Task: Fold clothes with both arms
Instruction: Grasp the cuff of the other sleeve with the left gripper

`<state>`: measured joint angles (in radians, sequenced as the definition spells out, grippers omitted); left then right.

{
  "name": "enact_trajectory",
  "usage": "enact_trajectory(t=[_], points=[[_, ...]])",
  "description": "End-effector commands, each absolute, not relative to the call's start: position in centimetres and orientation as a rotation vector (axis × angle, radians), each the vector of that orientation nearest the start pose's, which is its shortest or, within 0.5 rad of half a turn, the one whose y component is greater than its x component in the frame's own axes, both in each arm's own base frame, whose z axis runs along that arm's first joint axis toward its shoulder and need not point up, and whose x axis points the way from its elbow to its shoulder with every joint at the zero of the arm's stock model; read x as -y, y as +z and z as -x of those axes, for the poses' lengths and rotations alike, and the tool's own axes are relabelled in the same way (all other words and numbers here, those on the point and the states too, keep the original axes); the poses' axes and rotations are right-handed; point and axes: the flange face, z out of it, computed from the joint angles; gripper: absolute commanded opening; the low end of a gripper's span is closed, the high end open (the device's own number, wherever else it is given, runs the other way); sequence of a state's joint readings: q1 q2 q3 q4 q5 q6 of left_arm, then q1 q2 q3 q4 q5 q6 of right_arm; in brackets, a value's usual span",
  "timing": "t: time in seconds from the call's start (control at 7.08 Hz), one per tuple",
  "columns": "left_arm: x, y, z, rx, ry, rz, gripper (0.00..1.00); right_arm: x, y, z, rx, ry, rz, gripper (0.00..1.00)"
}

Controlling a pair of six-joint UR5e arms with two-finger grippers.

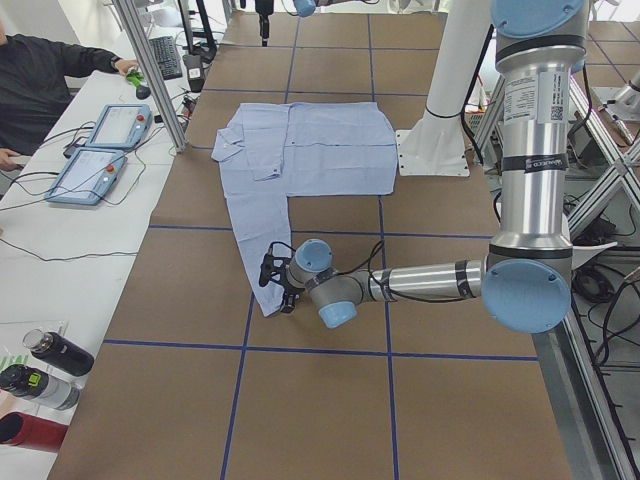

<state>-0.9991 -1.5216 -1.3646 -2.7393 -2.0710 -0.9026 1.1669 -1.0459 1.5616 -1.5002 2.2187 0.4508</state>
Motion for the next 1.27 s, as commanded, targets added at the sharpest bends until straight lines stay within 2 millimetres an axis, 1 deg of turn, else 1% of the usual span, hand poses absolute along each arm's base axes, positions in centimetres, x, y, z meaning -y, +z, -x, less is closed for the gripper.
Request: enact_trajectory(t=[0.0,0.14,0.28,0.42,0.57,0.71,0.85,1.13], points=[[45.7,66.4,-19.3,-0.941,-0.085,-0.335,0.67,65.5,34.6,20.1,0.807,-0.147,-0.256,1.00],[45.7,66.5,-19.4,-0.942,-0.095,-0.329,0.62,65.6,34.5,20.1,0.806,-0.145,-0.257,1.00],[45.7,66.5,-19.4,-0.941,-0.096,-0.327,0.53,65.6,34.4,20.2,0.807,-0.146,-0.258,1.00],[45.6,66.5,-19.4,-0.946,-0.092,-0.324,0.31,65.6,34.3,20.2,0.807,-0.145,-0.259,1.00],[45.6,66.2,-19.4,-0.950,-0.085,-0.329,0.05,65.7,34.1,20.3,0.808,-0.143,-0.261,1.00],[45.6,65.9,-19.4,-0.954,-0.080,-0.336,0.00,65.7,33.9,20.4,0.810,-0.143,-0.261,1.00],[45.6,65.7,-19.3,-0.962,-0.077,-0.344,0.00,65.7,33.9,20.4,0.810,-0.141,-0.261,1.00],[46.0,61.0,-19.5,-1.011,-0.053,-0.405,0.00,65.6,33.8,20.8,0.809,-0.146,-0.262,1.00]])
